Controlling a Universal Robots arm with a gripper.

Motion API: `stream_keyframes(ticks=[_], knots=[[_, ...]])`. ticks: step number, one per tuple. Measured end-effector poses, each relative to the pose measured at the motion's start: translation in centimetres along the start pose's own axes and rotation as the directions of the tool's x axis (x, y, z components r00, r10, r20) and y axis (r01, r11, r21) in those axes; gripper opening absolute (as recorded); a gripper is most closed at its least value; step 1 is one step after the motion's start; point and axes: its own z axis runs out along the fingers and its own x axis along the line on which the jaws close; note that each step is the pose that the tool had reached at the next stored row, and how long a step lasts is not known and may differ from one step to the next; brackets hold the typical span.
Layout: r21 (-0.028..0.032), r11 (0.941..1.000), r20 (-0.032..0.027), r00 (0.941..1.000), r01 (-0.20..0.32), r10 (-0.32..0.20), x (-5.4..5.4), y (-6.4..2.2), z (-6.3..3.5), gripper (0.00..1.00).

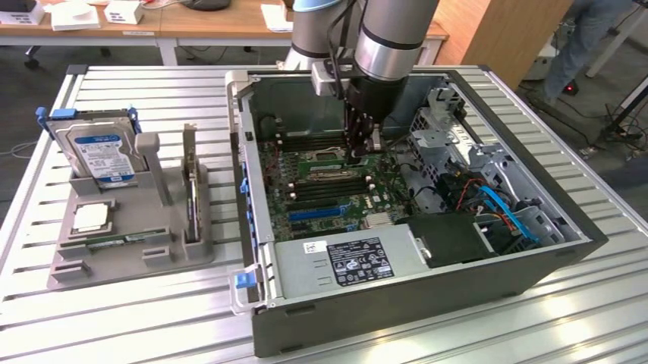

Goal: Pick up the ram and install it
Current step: 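Insert the ram into the slot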

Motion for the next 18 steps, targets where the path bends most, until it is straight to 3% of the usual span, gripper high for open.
stream_keyframes(ticks=[18], knots=[[-0.0005, 0.9998, -0.0002, 0.9998, 0.020, -0.020, 0.39, -0.01, 0.01, 0.11]])
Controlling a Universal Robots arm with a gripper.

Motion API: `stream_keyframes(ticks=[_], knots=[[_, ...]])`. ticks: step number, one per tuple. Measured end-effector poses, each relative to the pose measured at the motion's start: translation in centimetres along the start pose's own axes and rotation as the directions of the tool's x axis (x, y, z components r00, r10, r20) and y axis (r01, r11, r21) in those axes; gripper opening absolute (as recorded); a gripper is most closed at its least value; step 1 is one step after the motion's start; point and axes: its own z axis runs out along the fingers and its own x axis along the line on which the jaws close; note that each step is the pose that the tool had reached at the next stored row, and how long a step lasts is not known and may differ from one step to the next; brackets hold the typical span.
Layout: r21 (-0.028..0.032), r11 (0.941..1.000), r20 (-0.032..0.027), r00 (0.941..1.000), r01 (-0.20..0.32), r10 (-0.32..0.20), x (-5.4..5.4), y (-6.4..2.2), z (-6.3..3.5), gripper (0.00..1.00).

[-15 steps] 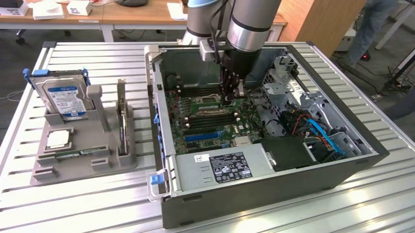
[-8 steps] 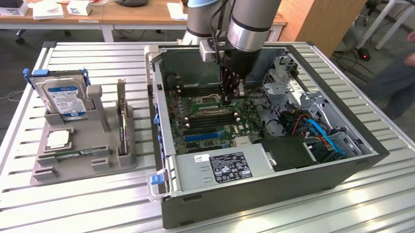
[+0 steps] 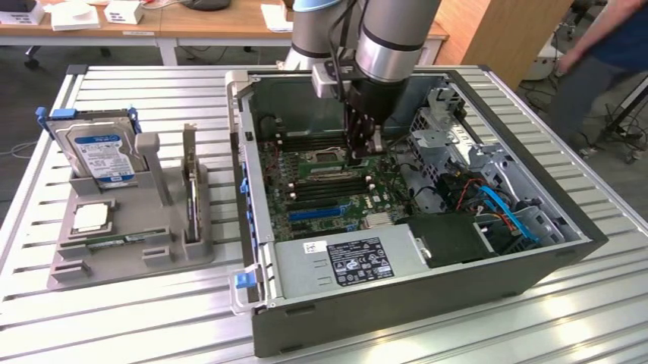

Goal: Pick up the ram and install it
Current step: 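Insert the ram into the slot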

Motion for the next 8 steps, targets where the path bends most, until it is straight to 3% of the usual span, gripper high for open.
stream_keyframes(ticks=[8], knots=[[-0.0001, 1.0000, -0.0002, 1.0000, 0.000, 0.000, 0.17, 0.00, -0.01, 0.11]])
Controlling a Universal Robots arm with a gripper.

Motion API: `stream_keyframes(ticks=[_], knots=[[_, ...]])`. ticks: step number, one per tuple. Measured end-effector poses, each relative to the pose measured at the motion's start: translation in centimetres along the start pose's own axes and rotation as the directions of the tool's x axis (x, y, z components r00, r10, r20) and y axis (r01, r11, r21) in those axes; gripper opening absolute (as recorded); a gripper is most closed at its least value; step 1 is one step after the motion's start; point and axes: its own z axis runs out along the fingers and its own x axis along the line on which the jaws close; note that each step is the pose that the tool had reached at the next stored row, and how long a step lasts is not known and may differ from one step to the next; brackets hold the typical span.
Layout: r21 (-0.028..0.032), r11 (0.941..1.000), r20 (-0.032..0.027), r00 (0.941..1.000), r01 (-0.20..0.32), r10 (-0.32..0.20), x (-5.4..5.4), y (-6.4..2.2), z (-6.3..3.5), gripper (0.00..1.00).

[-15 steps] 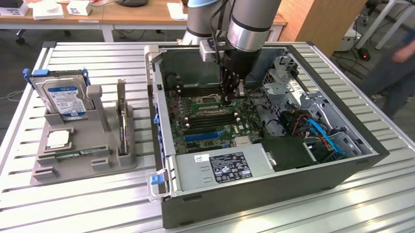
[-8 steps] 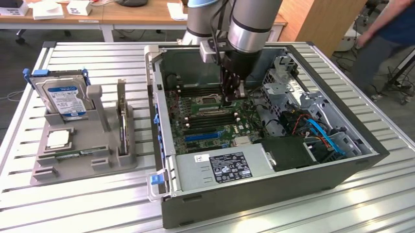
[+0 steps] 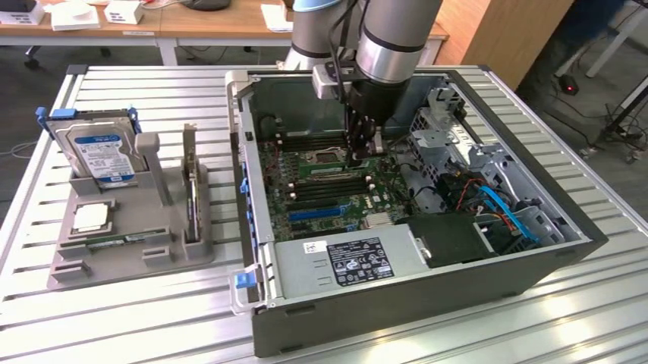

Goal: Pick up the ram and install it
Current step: 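Insert the ram into the slot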

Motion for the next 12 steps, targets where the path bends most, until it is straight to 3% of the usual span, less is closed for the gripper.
stream_keyframes(ticks=[12], knots=[[0.0013, 1.0000, 0.0009, 1.0000, 0.000, 0.000, 0.14, -0.01, 0.68, 0.11]])
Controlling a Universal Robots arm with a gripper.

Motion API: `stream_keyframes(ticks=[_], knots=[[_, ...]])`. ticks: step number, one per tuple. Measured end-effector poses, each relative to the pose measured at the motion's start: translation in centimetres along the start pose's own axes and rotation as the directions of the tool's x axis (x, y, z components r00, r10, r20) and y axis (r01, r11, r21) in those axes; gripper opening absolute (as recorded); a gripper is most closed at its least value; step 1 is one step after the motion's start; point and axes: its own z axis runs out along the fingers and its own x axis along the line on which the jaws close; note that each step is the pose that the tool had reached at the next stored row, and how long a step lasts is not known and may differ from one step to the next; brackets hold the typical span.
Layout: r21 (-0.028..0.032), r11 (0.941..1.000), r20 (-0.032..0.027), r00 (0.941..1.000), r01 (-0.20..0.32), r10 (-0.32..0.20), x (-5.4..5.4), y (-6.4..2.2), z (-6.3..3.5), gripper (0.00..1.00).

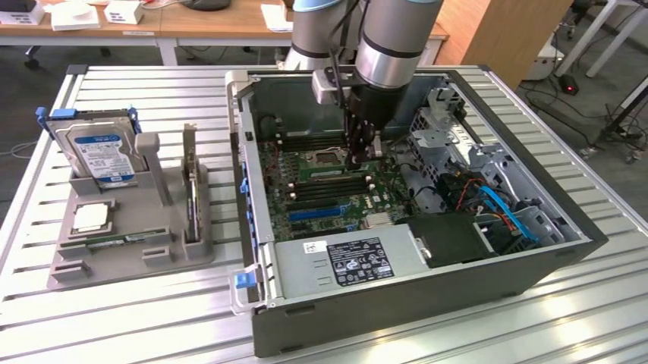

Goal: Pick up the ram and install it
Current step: 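Insert the ram into the slot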

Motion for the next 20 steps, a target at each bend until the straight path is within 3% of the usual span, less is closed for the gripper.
stream_keyframes(ticks=[20], knots=[[0.0010, 1.0000, -0.0001, 1.0000, 0.000, 0.000, 0.02, -0.01, 0.69, 0.11]])
